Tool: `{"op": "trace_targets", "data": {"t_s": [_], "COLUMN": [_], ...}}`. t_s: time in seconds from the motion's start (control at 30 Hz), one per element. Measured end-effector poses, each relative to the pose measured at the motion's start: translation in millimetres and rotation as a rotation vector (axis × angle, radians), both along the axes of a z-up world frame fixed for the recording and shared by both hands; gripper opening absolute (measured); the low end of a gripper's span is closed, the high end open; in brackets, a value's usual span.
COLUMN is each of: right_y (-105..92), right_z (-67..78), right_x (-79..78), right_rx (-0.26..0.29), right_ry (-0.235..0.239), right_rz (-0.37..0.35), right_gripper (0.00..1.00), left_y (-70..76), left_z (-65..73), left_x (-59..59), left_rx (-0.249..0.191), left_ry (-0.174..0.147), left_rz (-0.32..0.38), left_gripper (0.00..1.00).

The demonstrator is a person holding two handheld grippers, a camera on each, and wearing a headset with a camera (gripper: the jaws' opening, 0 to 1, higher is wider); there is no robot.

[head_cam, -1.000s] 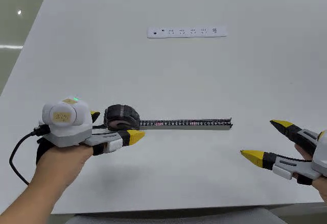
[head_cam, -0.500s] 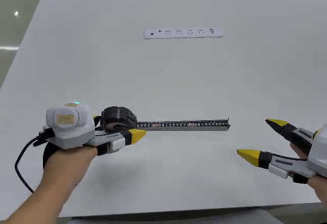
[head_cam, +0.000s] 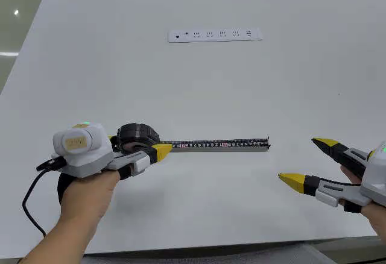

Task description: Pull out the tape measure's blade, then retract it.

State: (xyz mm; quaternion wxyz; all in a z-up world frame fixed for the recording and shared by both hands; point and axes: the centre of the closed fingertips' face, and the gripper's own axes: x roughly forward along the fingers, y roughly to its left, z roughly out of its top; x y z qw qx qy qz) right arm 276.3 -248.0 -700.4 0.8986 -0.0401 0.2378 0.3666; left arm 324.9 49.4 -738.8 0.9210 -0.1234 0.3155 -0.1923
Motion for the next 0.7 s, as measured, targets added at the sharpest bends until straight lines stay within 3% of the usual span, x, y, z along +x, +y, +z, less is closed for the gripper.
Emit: {"op": "trace_targets", "data": {"t_s": [0.13, 0.7], "right_y": [0.4, 5.3], "right_z": [-0.3, -4.1], "right_x": [2.3, 10.7], "right_rx": [-0.001, -0.007], "right_ry": [0.0, 0.009], "right_rz": [0.002, 0.022], "right_gripper": [0.69, 0.68], "left_y": [1.7, 8.5], "left_z": [-1.9, -14.9], "left_x": [1.8, 6.0], "left_rx": [-0.02, 0.014], "left_ry": [0.001, 0.002], "left_rz": [0.048, 0.172], "left_gripper": [0.83, 0.75]}}
